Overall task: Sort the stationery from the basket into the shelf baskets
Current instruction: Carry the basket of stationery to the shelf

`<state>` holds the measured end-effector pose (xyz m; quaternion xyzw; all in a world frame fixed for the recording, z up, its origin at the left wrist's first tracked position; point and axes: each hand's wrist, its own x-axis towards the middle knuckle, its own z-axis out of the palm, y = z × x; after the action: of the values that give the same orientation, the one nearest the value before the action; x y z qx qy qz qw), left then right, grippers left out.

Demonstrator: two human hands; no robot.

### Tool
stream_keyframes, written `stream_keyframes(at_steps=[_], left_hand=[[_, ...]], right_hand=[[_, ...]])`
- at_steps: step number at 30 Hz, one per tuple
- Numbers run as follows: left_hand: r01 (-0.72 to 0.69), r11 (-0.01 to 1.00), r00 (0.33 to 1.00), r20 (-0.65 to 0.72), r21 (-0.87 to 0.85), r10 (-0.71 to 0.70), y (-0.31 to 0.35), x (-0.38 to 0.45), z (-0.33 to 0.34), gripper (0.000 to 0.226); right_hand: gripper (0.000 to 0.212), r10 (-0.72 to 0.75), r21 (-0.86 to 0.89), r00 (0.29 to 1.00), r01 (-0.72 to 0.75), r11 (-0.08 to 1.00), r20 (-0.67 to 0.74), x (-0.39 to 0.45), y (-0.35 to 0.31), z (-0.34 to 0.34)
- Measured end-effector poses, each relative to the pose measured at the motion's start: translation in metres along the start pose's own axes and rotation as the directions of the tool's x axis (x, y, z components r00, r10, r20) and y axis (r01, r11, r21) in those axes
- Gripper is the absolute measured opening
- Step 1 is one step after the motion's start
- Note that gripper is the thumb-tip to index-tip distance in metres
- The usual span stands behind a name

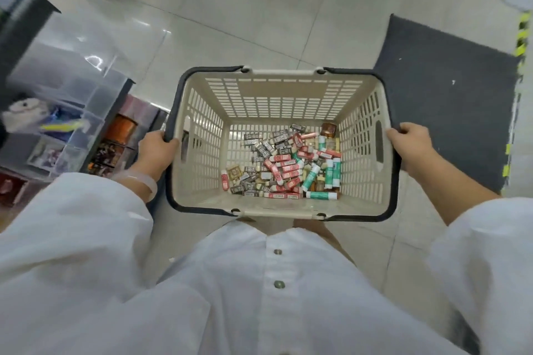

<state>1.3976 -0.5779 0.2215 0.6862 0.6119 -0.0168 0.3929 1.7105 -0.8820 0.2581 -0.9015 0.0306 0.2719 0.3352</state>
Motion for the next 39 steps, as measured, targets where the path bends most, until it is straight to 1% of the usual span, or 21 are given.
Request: stream_keyframes(at_steps=[3,6,9,12,15,20,23,26,28,30,34,37,39], left_hand=[[0.104,0.992,0.993,-0.051,-0.071,-0.108,0.039,0.032,0.016,0.029],[0.170,0.974,0.978,-0.093,-0.152,-0.185,0.071,0.055,0.026,0.023],[0.228,0.943,0.956,-0.127,-0.242,-0.264,0.095,0.076,0.029,0.022],[0.322,0.879,0.908,-0.150,-0.351,-0.392,0.116,0.107,0.026,0.025],[0.393,0.795,0.856,-0.131,-0.462,-0.500,0.133,0.147,0.018,0.030],[0.450,0.697,0.772,-0.150,-0.558,-0.618,0.158,0.208,-0.016,0.032],[0.478,0.617,0.712,-0.136,-0.625,-0.689,0.166,0.237,-0.038,0.027],[0.495,0.525,0.650,-0.105,-0.693,-0.752,0.171,0.264,-0.057,0.023],[0.484,0.479,0.609,-0.111,-0.732,-0.786,0.176,0.284,-0.068,0.020],[0.475,0.426,0.551,-0.117,-0.770,-0.826,0.181,0.307,-0.079,0.020],[0.445,0.283,0.425,-0.078,-0.849,-0.902,0.192,0.355,-0.102,0.009],[0.371,0.167,0.337,-0.036,-0.913,-0.941,0.211,0.390,-0.120,0.019],[0.329,0.089,0.278,0.007,-0.940,-0.960,0.223,0.414,-0.133,0.026]], right_hand=[[0.014,-0.089,-0.073,0.994,0.094,0.993,0.065,0.076,-0.069,0.001],[0.011,-0.178,-0.154,0.977,0.196,0.969,0.121,0.138,-0.138,0.005],[0.017,-0.250,-0.225,0.949,0.290,0.930,0.190,0.187,-0.213,0.021],[0.019,-0.280,-0.242,0.915,0.353,0.904,0.290,0.232,-0.287,0.056],[0.028,-0.299,-0.226,0.881,0.396,0.890,0.367,0.269,-0.355,0.100],[0.029,-0.314,-0.273,0.830,0.470,0.840,0.462,0.304,-0.463,0.177],[0.029,-0.327,-0.297,0.782,0.533,0.793,0.530,0.315,-0.526,0.224],[0.028,-0.334,-0.304,0.717,0.603,0.737,0.612,0.323,-0.589,0.279],[0.025,-0.338,-0.296,0.659,0.657,0.693,0.672,0.326,-0.632,0.322],[0.024,-0.340,-0.282,0.592,0.715,0.640,0.730,0.327,-0.676,0.366],[0.027,-0.309,-0.249,0.456,0.813,0.526,0.835,0.320,-0.764,0.453],[0.027,-0.283,-0.200,0.327,0.895,0.400,0.902,0.306,-0.830,0.512],[0.028,-0.287,-0.172,0.269,0.931,0.321,0.919,0.293,-0.870,0.551]])
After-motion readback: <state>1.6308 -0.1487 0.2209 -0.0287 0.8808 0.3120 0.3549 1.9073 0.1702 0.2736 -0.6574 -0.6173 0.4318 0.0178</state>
